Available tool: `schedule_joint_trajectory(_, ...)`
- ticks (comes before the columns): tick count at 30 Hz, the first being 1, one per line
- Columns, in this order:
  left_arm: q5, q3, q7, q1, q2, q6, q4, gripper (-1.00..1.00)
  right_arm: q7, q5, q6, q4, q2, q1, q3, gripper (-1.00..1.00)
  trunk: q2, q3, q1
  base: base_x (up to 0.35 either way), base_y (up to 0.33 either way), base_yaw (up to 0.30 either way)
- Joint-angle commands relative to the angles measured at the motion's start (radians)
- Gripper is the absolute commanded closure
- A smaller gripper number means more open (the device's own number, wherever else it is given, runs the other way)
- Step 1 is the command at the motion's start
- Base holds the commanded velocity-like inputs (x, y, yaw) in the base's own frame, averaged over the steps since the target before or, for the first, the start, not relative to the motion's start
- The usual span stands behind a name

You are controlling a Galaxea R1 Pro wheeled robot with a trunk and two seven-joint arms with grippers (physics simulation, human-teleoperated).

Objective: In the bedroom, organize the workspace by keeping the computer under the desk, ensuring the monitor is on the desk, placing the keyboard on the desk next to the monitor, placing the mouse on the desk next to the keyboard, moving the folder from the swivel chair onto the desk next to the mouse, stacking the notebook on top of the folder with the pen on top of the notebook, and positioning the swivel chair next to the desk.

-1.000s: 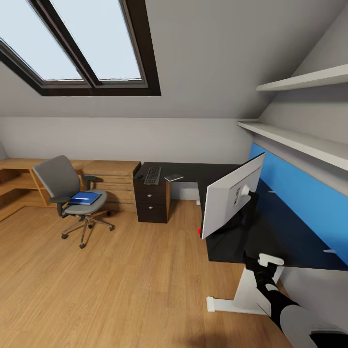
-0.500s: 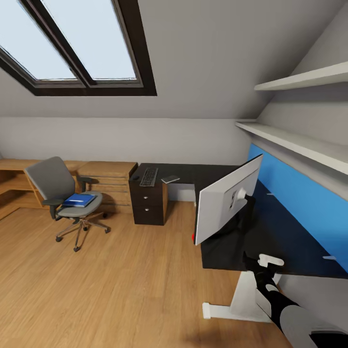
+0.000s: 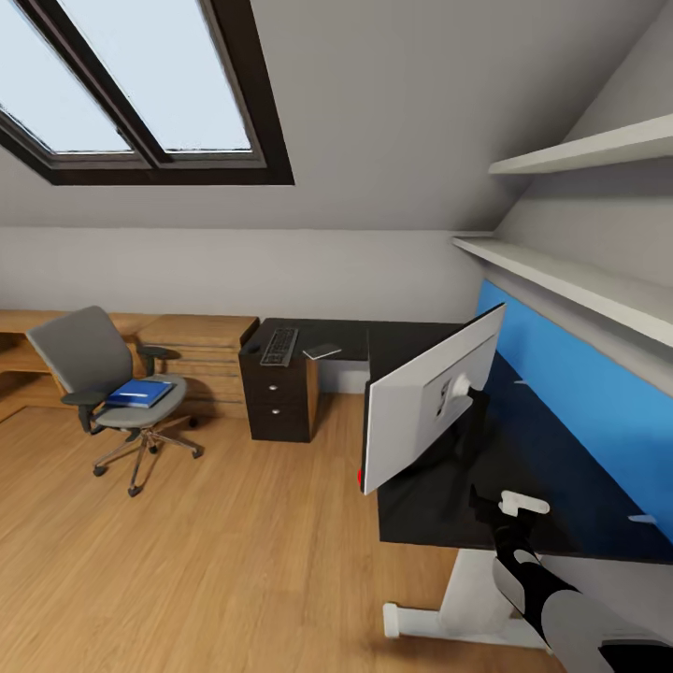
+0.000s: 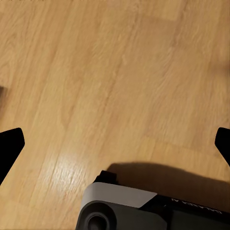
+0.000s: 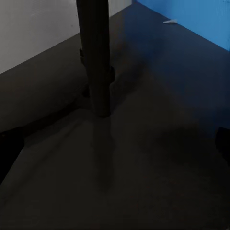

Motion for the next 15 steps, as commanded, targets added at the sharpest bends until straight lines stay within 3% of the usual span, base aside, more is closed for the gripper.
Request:
schedule_joint_trajectory(1, 0.011, -0.008, 0.006, -0.001, 0.001, -0.006, 0.0, -1.0, -0.003, -0.003, -0.005, 0.001, 0.0, -0.001, 0.005, -1.0, -0.002, -0.002, 0.001, 0.021, -0.015, 0.0)
schedule_joint_trajectory(7, 0.011, -0.008, 0.006, -0.001, 0.001, -0.006, 0.0, -1.0, -0.002, 0.037, -0.022, 0.019, 0.0, 0.0, 0.005, -1.0, -0.002, -0.002, 0.001, 0.009, -0.006, 0.0)
schedule_joint_trajectory(11, 0.011, -0.008, 0.006, -0.001, 0.001, -0.006, 0.0, -1.0, -0.002, 0.089, -0.066, 0.039, -0.001, -0.001, 0.003, -1.0, -0.002, -0.002, 0.001, 0.002, -0.001, 0.0)
schedule_joint_trajectory(15, 0.011, -0.008, 0.006, -0.001, 0.0, -0.006, 0.0, -1.0, -0.002, 0.107, -0.098, 0.053, -0.002, -0.001, 0.003, -1.0, -0.002, -0.002, 0.001, 0.056, 0.0, 0.0)
